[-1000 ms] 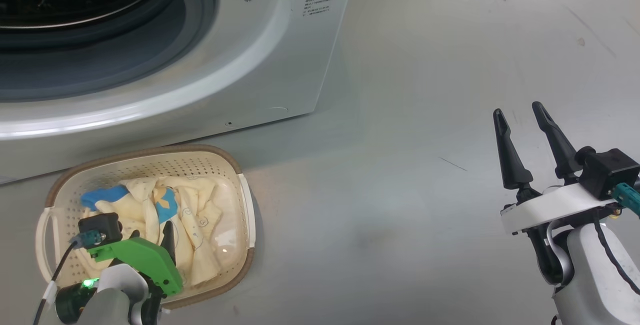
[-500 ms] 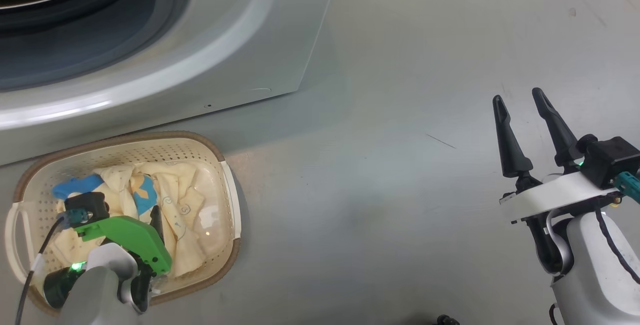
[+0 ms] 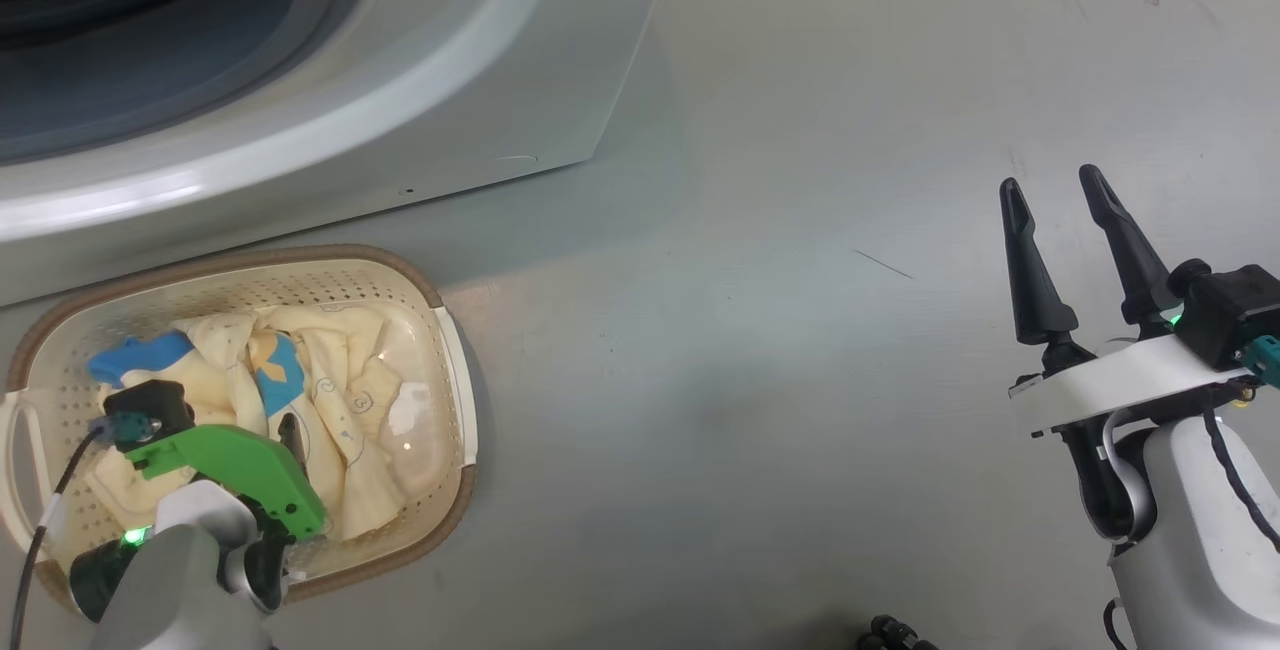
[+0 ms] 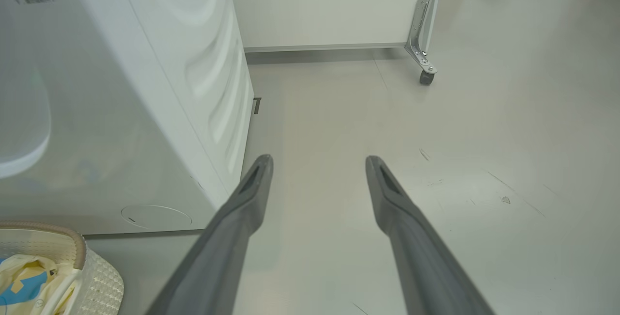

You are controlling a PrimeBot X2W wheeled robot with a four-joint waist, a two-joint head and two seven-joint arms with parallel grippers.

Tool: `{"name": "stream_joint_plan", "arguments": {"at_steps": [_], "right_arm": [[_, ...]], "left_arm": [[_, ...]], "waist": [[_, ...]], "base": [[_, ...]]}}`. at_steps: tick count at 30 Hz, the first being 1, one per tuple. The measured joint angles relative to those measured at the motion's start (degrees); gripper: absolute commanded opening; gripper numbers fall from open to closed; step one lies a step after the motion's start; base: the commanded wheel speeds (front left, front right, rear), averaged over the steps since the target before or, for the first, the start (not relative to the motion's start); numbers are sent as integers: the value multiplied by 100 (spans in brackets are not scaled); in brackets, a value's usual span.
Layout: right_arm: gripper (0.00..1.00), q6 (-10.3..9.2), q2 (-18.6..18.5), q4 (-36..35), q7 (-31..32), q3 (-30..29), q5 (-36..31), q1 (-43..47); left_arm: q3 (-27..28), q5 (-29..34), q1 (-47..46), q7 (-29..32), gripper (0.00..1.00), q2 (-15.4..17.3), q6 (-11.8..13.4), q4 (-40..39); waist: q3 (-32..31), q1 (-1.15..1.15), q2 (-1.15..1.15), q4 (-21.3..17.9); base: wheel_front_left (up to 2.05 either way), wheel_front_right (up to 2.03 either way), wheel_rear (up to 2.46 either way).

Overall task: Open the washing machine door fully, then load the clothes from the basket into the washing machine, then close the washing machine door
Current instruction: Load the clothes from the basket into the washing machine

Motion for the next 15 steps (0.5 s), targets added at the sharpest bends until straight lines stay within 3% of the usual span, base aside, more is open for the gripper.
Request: {"name": "stream_joint_plan", "arguments": {"at_steps": [15], "right_arm": [[100, 0, -79, -77, 0, -7, -1, -187]], "left_arm": [[20, -52, -414, -143, 100, -13, 43, 274]], "waist": [[333, 0, 0, 170]], "base": [[0, 0, 0]]}}
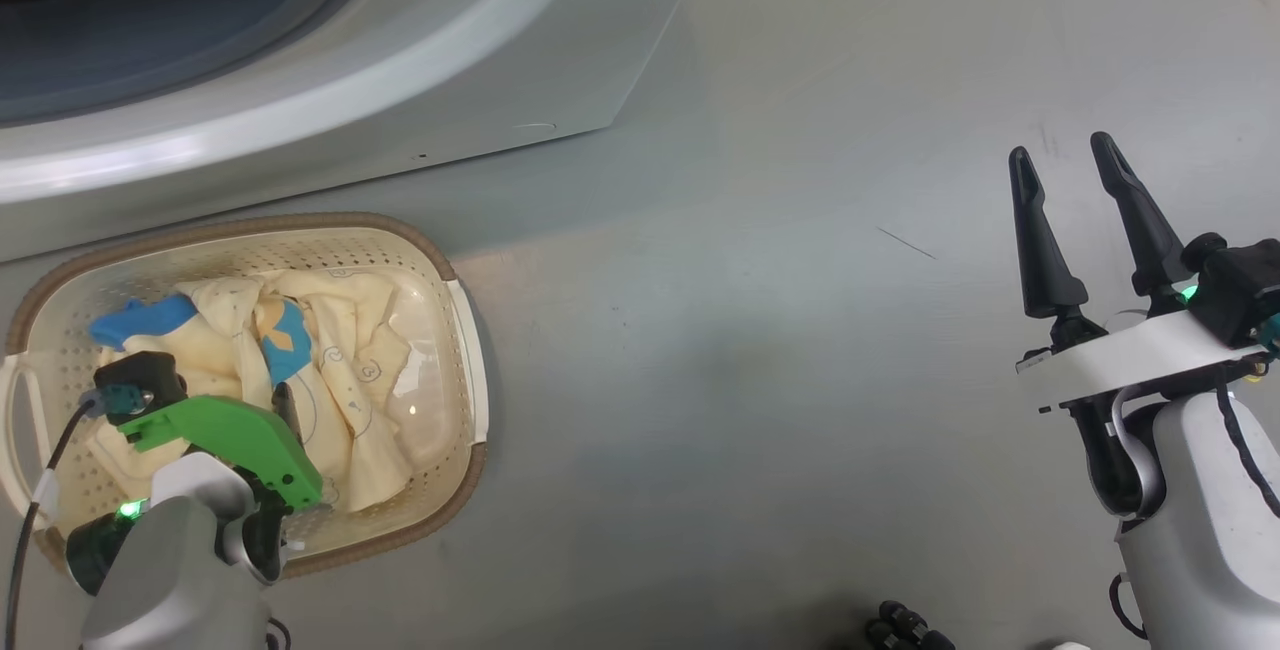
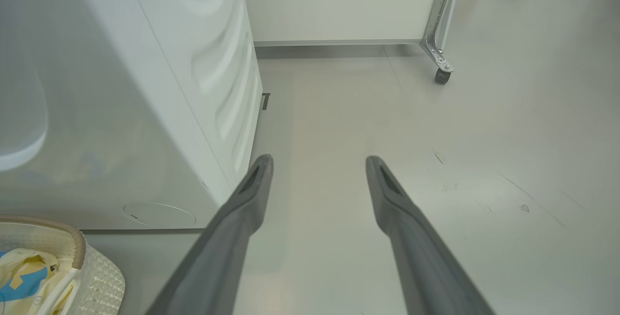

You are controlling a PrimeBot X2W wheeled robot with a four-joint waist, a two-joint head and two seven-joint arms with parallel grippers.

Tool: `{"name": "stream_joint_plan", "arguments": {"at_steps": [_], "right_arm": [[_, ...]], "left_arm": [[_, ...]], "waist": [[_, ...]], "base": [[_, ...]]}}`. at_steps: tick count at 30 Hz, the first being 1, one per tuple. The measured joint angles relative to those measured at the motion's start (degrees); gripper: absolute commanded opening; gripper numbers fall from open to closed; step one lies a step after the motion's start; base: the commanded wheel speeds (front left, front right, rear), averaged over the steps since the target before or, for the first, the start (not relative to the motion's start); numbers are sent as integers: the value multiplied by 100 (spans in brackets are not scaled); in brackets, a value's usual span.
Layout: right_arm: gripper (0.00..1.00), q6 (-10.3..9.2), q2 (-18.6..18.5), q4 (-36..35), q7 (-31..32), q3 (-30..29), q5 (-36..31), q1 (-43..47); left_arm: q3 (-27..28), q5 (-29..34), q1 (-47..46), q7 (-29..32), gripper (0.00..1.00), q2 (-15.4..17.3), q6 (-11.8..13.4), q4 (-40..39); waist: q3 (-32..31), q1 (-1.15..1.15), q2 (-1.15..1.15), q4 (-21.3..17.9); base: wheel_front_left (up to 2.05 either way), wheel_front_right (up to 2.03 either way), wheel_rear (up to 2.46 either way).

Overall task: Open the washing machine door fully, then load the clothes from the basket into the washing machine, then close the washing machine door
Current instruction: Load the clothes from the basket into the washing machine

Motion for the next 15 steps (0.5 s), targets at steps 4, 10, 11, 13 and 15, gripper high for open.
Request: {"name": "stream_joint_plan", "arguments": {"at_steps": [4, 10, 11, 13, 15], "right_arm": [[100, 0, -26, -36, 0, 0, 1, -29], [100, 0, -62, -70, 0, -12, 1, -66], [100, 0, -73, -74, 0, -12, 1, -73], [100, 0, -80, -77, 0, -14, 1, -98], [100, 0, -82, -91, 0, -15, 1, -141]], "left_arm": [[0, 0, -78, -18, 100, -2, 8, 52], [0, 0, -263, -70, 100, -13, 32, 102], [0, 0, -291, -73, 100, -14, 33, 118], [0, 0, -347, -76, 100, -14, 33, 146], [0, 0, -392, -116, 100, -15, 33, 171]], "waist": [[91, 0, 0, 26], [253, 0, 0, 64], [281, 0, 0, 71], [337, 0, 0, 84], [393, 0, 0, 96]], "base": [[0, 0, 0], [0, 0, 0], [0, 0, 0], [0, 0, 0], [0, 0, 0]]}}
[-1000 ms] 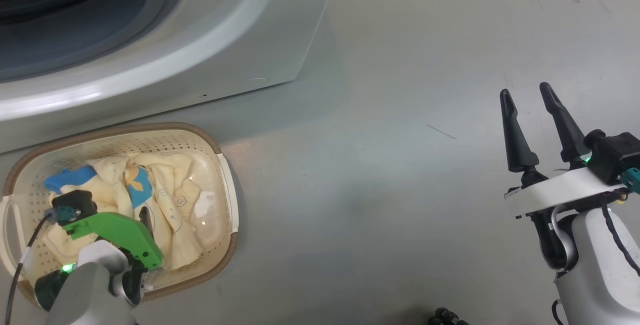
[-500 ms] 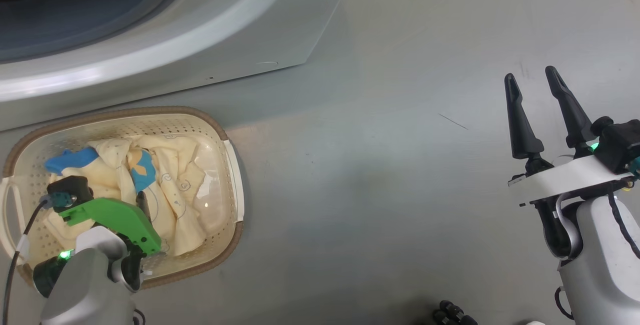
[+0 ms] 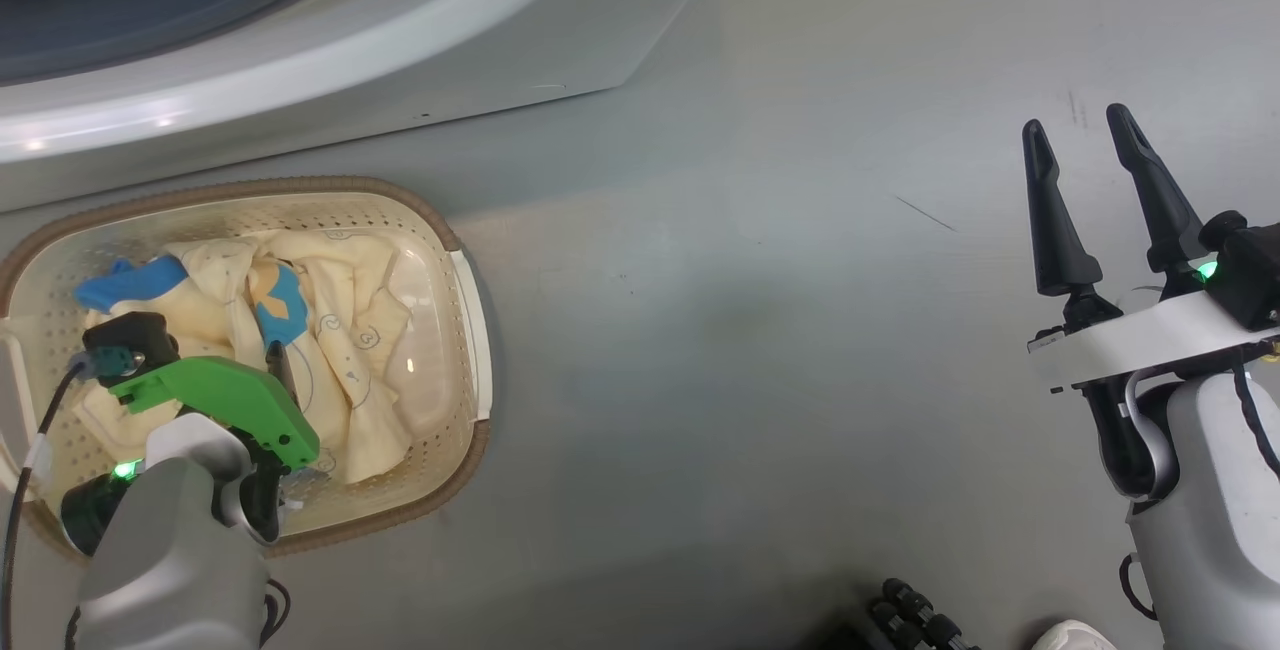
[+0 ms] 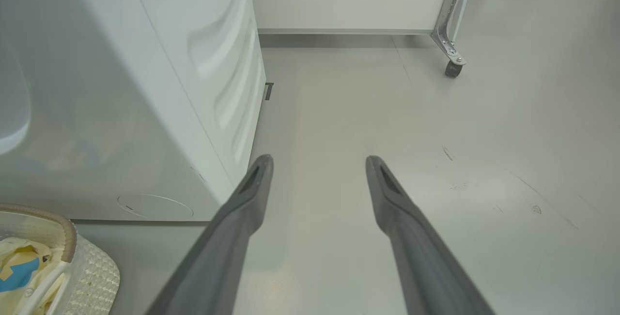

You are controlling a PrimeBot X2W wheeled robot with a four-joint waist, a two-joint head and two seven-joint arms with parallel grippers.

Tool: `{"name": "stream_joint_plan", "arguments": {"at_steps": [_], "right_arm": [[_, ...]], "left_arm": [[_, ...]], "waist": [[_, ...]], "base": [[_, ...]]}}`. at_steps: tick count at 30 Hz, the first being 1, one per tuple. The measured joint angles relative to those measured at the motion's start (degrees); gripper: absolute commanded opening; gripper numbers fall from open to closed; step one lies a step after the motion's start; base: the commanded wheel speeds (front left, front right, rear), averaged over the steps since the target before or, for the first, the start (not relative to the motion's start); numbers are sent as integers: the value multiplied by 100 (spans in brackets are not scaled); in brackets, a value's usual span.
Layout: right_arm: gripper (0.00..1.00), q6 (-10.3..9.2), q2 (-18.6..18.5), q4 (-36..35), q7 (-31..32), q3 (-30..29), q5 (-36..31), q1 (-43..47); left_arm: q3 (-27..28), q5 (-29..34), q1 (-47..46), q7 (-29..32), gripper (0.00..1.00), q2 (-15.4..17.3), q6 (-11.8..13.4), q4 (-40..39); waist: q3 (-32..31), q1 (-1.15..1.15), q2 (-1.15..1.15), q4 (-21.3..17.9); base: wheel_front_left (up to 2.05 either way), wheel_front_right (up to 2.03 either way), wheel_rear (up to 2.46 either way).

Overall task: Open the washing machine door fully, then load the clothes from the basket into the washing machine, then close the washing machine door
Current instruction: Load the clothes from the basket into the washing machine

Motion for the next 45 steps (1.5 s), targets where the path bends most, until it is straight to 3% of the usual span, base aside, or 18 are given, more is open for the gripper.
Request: {"name": "stream_joint_plan", "arguments": {"at_steps": [23, 45], "right_arm": [[100, 0, -148, -129, 0, -44, 15, -243], [100, 0, -196, -163, 0, -94, 76, -253]], "left_arm": [[25, -9, -508, -236, 100, -41, 16, 247], [-34, -42, -762, -410, 100, -97, 9, 599]], "waist": [[608, 0, 0, 120], [800, 0, 0, 101]], "base": [[0, 0, 0], [0, 0, 0]]}}
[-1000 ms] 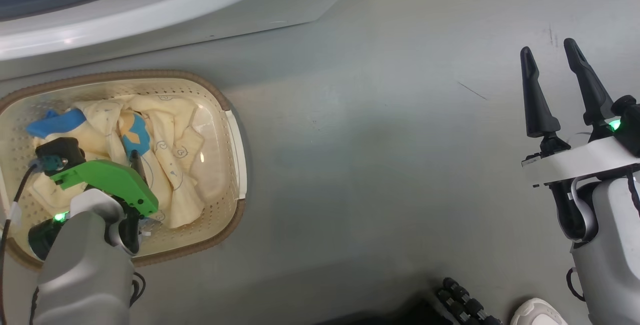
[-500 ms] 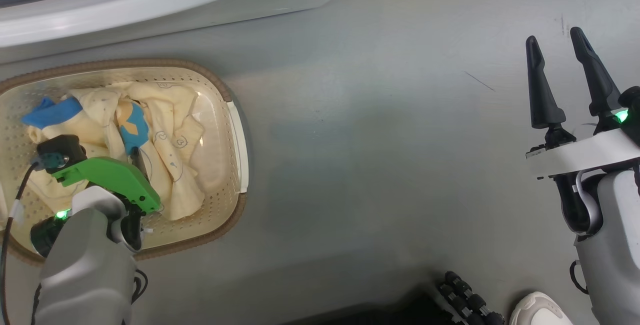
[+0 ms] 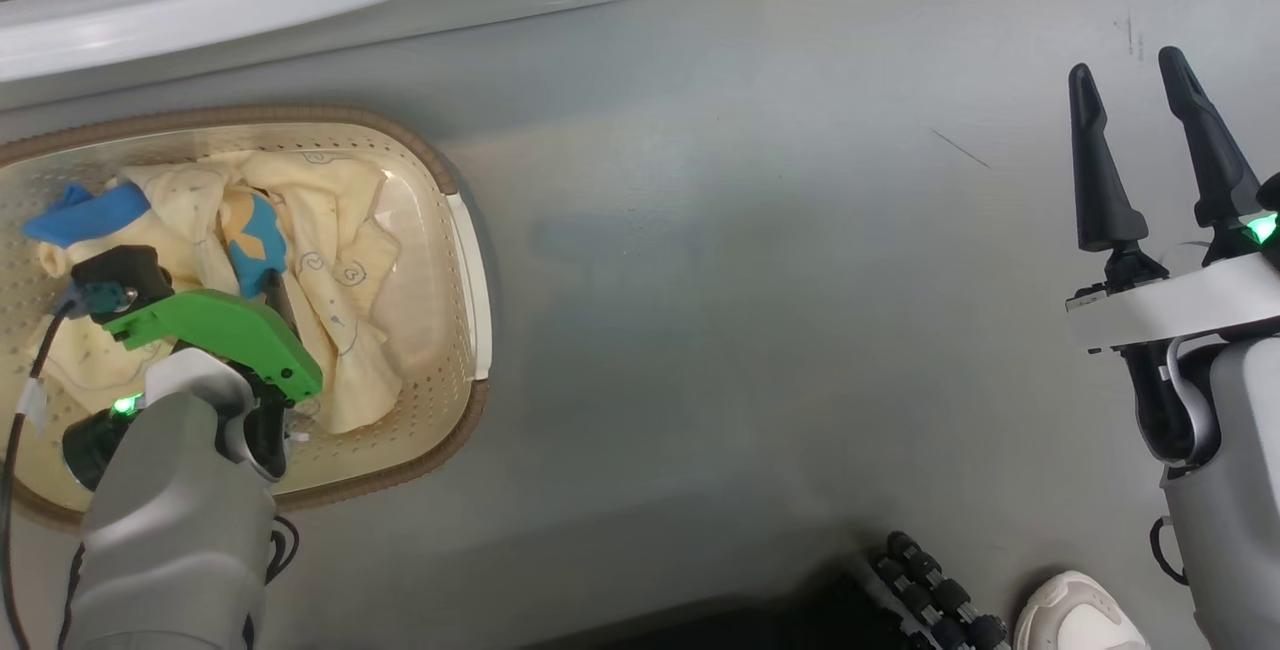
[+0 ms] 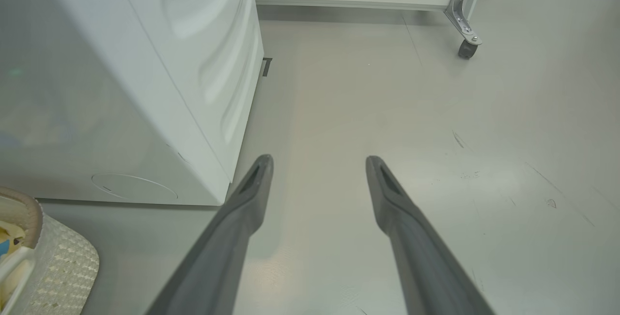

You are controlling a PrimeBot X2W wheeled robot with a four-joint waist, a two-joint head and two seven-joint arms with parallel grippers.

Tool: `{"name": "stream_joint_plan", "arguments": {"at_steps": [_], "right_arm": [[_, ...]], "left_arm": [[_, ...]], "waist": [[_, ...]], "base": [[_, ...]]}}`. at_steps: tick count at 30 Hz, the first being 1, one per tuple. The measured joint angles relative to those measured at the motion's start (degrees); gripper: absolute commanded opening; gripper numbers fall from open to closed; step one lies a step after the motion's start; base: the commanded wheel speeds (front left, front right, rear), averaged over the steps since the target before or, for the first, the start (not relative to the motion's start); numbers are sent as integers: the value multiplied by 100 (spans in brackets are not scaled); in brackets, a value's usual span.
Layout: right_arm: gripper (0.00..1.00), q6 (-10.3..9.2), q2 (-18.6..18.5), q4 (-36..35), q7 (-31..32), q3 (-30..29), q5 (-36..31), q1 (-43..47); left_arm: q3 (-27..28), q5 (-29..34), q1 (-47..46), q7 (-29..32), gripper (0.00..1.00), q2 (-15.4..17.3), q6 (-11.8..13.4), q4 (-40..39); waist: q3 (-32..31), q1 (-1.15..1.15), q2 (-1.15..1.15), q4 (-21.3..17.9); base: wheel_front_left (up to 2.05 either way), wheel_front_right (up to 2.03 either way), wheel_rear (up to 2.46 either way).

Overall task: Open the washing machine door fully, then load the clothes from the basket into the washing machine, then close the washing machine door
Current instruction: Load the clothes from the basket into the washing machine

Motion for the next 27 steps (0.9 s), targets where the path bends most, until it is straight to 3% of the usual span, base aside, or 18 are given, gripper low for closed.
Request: {"name": "stream_joint_plan", "arguments": {"at_steps": [10, 12, 13, 15, 16, 18, 22, 27], "right_arm": [[100, 0, -16, -19, 0, -88, 34, -3], [100, 0, -14, -22, 0, -89, 45, -6], [100, 0, -13, -23, 0, -91, 46, -10], [100, 0, -5, -24, 0, -99, 49, -29], [100, 0, -1, -24, 0, -103, 49, -38], [100, 0, 7, -24, 0, -105, 49, -67], [100, 0, 40, -10, 0, -113, 49, -102], [100, 0, 52, 14, 0, -145, 48, -102]], "left_arm": [[-24, 0, -153, -94, 99, -7, 0, 125], [-32, 0, -173, -98, 79, -8, -8, 154], [-35, 0, -190, -102, 79, -8, -35, 168], [-60, 2, -221, -105, 47, -10, -51, 186], [-69, 2, -231, -145, 40, -13, -52, 193], [-90, 3, -243, -176, 14, -16, -78, 212], [-116, 4, -251, -258, 0, -34, -140, 277], [-182, 26, -250, -422, 0, -70, -201, 379]], "waist": [[142, 0, 0, -19], [162, 0, 0, -22], [173, 0, 0, -23], [191, 0, 0, -25], [199, 0, 0, -26], [208, 0, 0, -28], [184, 0, 0, -26], [66, 0, 0, -2]], "base": [[0, 0, 0], [0, 0, 0], [0, 0, 0], [0, 0, 0], [0, 0, 0], [0, 0, 0], [0, 0, 0], [0, 0, 0]]}}
